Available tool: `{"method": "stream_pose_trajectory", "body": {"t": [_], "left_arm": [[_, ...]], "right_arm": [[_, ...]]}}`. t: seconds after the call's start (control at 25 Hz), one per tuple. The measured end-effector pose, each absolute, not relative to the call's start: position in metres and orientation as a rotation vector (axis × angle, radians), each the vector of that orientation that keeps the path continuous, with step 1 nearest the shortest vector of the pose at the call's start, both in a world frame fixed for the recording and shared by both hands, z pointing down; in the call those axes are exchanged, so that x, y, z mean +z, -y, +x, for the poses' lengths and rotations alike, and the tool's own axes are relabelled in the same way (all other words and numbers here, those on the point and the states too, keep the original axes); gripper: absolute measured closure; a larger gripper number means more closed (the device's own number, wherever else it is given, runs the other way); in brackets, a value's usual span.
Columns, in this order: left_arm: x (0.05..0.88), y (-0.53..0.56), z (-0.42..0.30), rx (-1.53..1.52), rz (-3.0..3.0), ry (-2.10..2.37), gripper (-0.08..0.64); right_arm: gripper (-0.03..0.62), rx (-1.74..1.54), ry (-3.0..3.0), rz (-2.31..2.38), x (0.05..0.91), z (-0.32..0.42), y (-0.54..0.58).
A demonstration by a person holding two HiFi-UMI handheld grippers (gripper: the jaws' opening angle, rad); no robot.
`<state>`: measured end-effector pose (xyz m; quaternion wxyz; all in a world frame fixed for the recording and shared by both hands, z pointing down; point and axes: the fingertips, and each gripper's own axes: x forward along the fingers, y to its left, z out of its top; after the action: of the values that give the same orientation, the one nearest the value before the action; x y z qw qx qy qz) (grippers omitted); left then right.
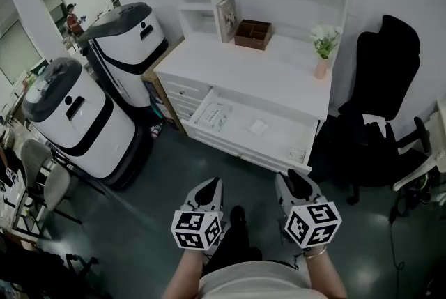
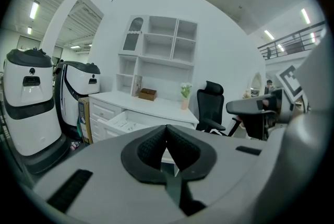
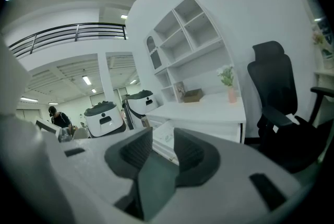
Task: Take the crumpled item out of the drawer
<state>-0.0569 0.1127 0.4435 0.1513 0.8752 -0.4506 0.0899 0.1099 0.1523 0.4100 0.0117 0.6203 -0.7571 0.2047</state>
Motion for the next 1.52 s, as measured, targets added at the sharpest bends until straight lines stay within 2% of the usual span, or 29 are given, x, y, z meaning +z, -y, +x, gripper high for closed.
{"method": "stream_pose_trajectory", "body": {"t": [0.84,1.52], "left_arm": [[0.447,0.069,-0.061,0.252,2.504,1.225,0.566],[0.448,0.137,-0.073,0.228,2.506,1.185,0.566]], "right_arm": [[0.48,0.66,2.285,2.028,0.413,0.121,0.025],[0.48,0.587,2.254,2.067,0.403,0.121,0.092]]}}
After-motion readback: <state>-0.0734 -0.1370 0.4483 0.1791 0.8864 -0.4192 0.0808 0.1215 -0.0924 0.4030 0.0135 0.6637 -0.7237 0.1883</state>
